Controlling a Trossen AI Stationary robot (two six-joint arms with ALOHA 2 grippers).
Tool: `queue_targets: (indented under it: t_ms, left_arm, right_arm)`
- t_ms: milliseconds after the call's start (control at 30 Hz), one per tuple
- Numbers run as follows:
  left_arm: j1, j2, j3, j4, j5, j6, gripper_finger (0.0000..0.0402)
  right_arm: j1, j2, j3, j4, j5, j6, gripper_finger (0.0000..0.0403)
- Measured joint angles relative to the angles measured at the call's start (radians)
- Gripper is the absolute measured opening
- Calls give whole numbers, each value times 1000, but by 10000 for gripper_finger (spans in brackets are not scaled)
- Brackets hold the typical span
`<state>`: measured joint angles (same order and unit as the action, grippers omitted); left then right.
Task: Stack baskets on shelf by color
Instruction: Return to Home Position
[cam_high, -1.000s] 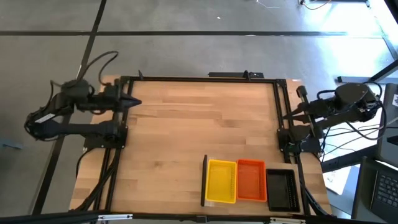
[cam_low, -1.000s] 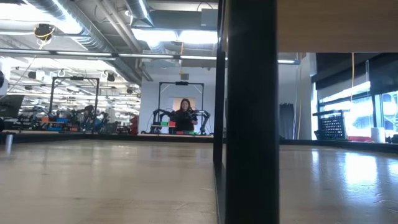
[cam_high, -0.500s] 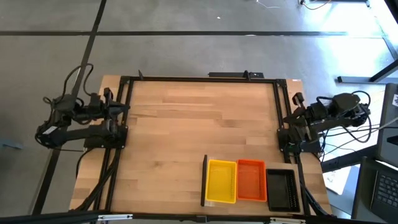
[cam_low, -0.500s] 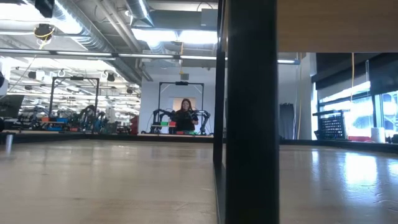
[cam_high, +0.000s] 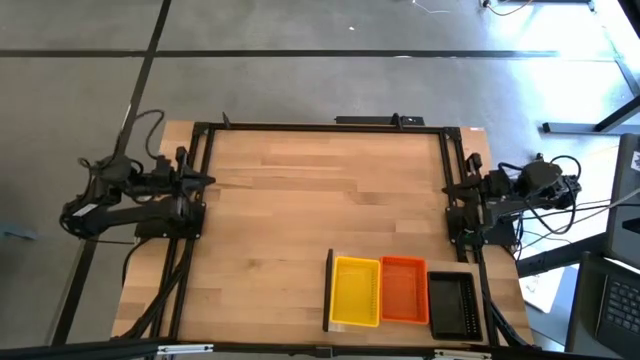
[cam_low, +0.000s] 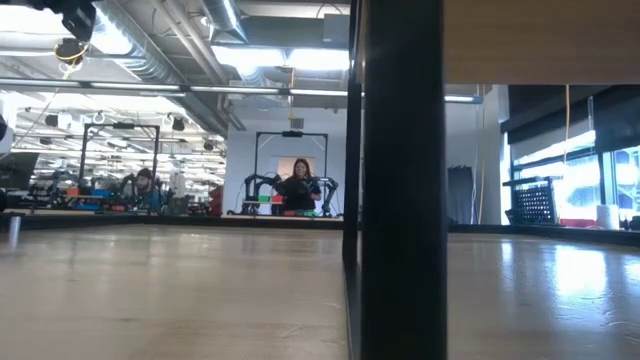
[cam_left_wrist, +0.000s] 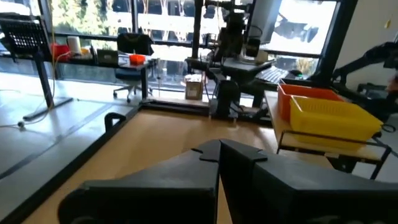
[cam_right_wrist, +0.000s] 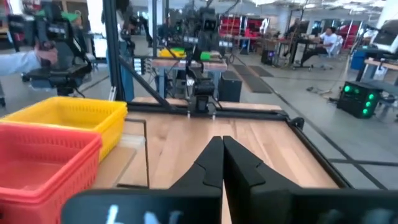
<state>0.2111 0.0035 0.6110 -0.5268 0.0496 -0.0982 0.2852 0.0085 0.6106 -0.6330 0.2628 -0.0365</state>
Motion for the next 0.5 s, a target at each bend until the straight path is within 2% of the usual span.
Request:
queue_targets:
  t_ms: [100, 233, 500]
  left_arm:
    - [0, 0, -6, 8, -6, 1, 0]
    - [0, 0, -63, 100, -1, 5, 0]
    - [0, 1, -227, 302, -2, 22, 0]
  right_arm:
    - [0, -6, 5, 11, 3, 2, 0]
    - [0, -2, -5, 27, 16, 33, 0]
    - [0, -6, -155, 243, 35, 25, 0]
